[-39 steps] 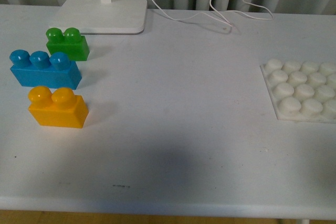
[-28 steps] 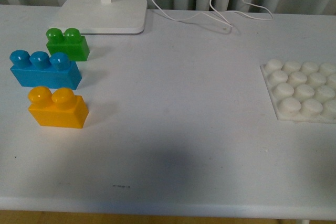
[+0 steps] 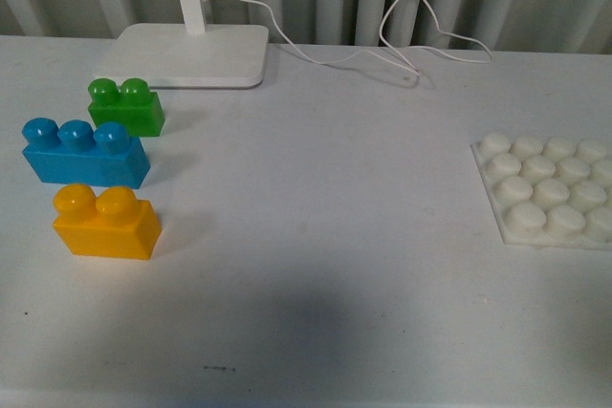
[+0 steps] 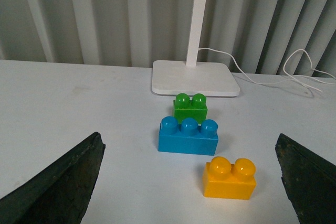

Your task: Insert yellow block into base center

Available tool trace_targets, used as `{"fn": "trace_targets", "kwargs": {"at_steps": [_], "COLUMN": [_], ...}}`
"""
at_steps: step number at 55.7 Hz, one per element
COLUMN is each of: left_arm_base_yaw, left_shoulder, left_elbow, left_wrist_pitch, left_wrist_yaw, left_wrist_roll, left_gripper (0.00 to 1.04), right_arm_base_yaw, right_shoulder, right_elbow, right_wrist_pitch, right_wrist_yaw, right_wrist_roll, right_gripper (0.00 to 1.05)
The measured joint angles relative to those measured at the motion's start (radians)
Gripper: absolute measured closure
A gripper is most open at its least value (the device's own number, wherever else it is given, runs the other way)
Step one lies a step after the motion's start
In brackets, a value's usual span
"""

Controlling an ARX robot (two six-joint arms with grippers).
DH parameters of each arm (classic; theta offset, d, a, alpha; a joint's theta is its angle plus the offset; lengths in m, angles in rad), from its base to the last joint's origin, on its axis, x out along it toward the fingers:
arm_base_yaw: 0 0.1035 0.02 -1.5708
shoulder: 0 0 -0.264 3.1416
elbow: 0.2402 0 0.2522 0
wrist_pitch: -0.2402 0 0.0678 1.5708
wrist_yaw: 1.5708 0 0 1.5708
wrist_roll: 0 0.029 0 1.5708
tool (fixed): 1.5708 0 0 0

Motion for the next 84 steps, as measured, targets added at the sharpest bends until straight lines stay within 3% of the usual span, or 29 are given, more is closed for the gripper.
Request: {"fn": "trace_targets", "kwargs": {"at_steps": [26,29,31,35,43,55,84], "left_arm_base_yaw": [0.000,0.000,0.000,0.000,0.000,0.000,0.000], "left_shoulder": [0.000,0.000,0.000,-0.001,-0.001,-0.001,-0.001], "left_elbow": [0.000,0.000,0.000,0.000,0.000,0.000,0.000], "left_wrist_pitch": [0.000,0.000,0.000,0.000,0.000,0.000,0.000], "left_wrist_yaw": [0.000,0.000,-0.002,0.001,0.000,0.000,0.000], "left_wrist_roll": [0.000,0.000,0.000,0.000,0.000,0.000,0.000], "left_gripper": [0.06,0.06,0.06,0.06,0.06,0.06,0.06], "right_arm_base_yaw": [0.000,0.073,0.102,0.113,0.090,0.051,-0.164], "right_shoulder": [0.000,0.114,0.211,0.432,0.797,1.191,1.751], "right_elbow": [0.000,0.068,0.103,0.169,0.280,0.413,0.704], "right_wrist_pitch": [0.000,-0.136,-0.144,-0.053,0.169,0.351,0.519], "right_wrist_yaw": [0.002,0.230,0.331,0.413,0.303,0.168,0.006], "right_wrist_roll": [0.001,0.095,0.145,0.209,0.228,0.223,0.081], "right_gripper": [0.09,0.09,0.09,0.09,0.09,0.09,0.09]}}
